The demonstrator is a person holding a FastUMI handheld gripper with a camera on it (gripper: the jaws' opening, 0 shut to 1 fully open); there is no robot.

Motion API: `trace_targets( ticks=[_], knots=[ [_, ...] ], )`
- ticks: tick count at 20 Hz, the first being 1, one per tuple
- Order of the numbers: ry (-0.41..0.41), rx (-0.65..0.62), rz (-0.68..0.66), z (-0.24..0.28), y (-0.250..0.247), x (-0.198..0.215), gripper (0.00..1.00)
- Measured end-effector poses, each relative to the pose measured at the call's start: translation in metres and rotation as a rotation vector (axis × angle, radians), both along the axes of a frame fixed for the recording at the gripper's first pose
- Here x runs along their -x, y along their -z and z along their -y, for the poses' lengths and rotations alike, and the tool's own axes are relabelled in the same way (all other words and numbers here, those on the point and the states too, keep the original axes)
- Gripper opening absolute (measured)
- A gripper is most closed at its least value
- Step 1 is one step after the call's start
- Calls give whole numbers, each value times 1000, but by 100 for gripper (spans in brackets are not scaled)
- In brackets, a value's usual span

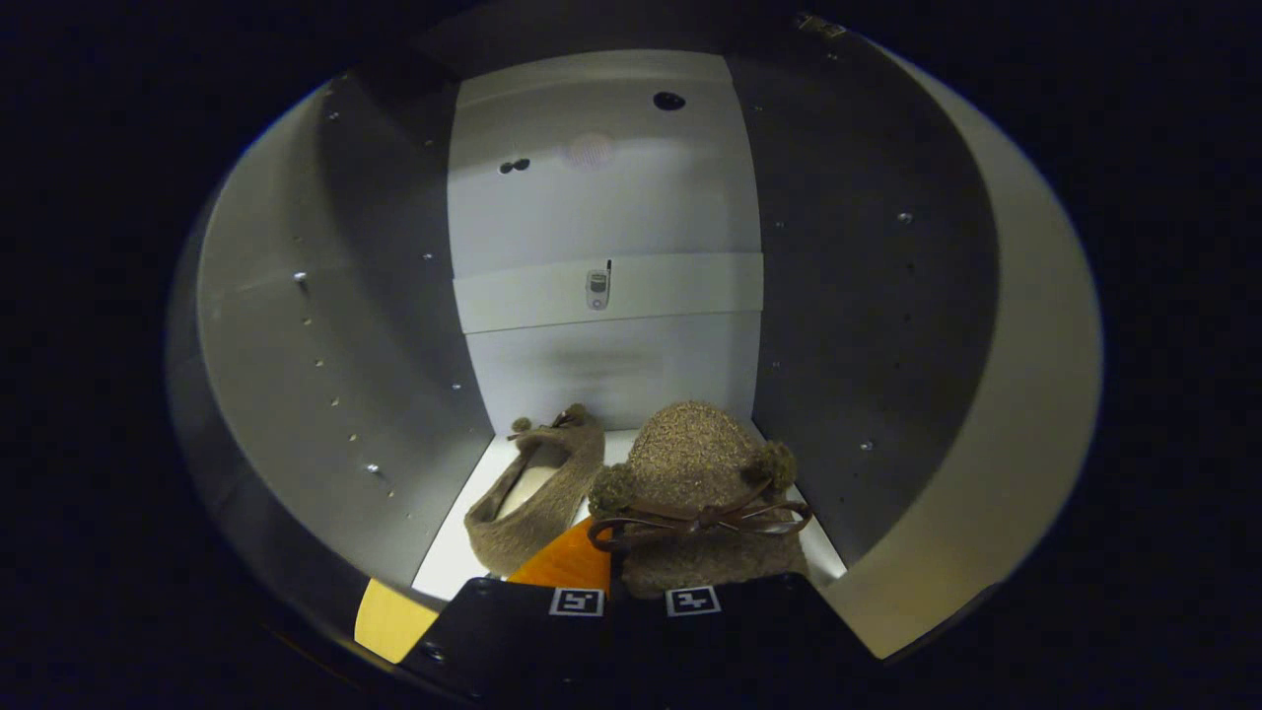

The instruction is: Open the shoe cabinet door, grab the shoes and put them into the shoe cabinet, then close the shoe cabinet door.

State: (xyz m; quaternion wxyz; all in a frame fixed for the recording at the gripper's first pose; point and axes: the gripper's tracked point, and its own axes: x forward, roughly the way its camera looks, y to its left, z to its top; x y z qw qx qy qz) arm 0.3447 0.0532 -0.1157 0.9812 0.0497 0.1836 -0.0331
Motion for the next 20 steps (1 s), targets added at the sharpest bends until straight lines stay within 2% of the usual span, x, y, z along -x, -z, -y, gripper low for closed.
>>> trace_targets(
  ticks=[10,18,20],
  knots=[
    [66,62,-89,28,53,-102,8],
    [62,105,-155,32,78,-134,10],
    [72,125,-171,34,82,-134,15]
  ],
)
